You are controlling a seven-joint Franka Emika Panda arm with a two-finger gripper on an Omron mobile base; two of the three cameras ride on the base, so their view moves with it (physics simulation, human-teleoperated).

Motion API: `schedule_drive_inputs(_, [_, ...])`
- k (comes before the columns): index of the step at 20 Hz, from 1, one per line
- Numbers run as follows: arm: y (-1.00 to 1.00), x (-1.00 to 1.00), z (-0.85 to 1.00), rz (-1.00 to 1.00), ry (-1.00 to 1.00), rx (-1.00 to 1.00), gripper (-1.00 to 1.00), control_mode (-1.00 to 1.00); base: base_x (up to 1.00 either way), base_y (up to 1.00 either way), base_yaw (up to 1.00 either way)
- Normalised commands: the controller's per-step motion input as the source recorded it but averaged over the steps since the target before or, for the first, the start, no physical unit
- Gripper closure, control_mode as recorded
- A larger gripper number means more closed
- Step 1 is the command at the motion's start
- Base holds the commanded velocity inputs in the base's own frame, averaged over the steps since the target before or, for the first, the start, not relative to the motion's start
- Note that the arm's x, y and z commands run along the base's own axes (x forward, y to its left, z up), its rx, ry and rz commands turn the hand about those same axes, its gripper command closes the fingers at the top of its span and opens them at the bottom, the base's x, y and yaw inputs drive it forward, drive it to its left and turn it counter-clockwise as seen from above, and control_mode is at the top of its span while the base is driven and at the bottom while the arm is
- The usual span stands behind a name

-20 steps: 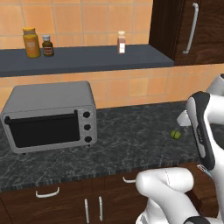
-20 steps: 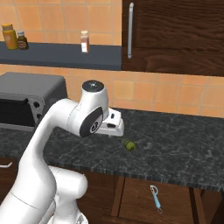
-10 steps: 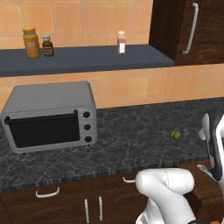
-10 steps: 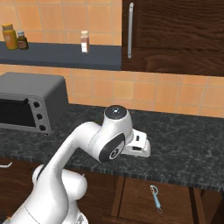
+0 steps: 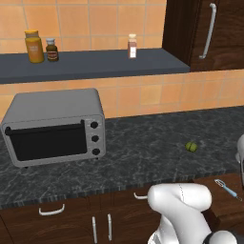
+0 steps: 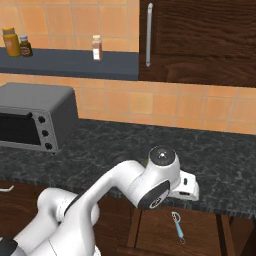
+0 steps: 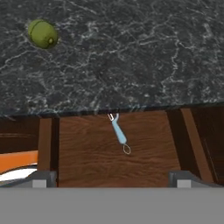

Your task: Pick the peeler from the drawer and place it on the counter.

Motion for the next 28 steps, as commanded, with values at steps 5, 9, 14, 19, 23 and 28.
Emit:
schedule_drive_inputs(5, [-0.6,-0.01,-0.18,0.0,0.0,0.0,-1.0,-1.0,0.0,0.0,0.0])
schedule_drive_inputs(9, [-0.38,-0.2,-0.37,0.0,0.01,0.01,-1.0,-1.0,0.0,0.0,0.0])
schedule_drive_inputs(14, [-0.1,-0.02,-0.44,0.0,0.05,0.01,-1.0,-1.0,0.0,0.0,0.0])
schedule_drive_inputs(19, [0.0,0.0,-0.46,0.04,0.04,0.0,-1.0,-1.0,0.0,0.0,0.0])
schedule_drive_inputs(23, [0.0,0.0,-0.47,0.06,0.04,0.01,-1.0,-1.0,0.0,0.0,0.0])
schedule_drive_inputs(28, [0.01,0.0,-0.37,0.07,0.01,0.02,-1.0,-1.0,0.0,0.0,0.0])
